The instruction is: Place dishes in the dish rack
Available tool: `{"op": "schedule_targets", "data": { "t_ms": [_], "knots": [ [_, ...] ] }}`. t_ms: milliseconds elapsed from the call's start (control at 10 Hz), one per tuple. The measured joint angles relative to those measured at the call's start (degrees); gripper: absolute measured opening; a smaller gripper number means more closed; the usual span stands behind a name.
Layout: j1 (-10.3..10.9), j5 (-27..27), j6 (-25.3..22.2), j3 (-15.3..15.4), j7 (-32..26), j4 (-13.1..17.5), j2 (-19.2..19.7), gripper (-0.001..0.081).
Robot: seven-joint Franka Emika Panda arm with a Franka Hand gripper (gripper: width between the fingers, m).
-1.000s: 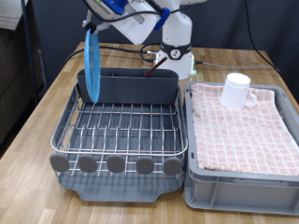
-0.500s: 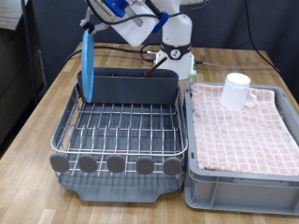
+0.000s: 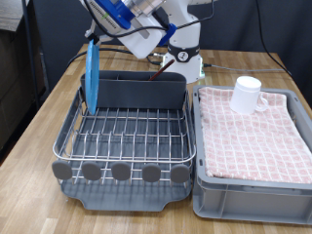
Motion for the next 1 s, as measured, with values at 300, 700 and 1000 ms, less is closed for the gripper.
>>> {"op": "schedule_targets", "data": {
  "t_ms": [300,700,1000],
  "knots": [
    [-0.02,-1.11,2.08,-0.70,2.97,-1.26,1.92,0.0017],
    [-0.03,-1.34,5.78,-1.91,6.89,-2.74,4.60,0.0017],
    [-0.03,-1.36,7.40,-2.14,8.84,-3.57,6.01,0.0017]
  ]
}}
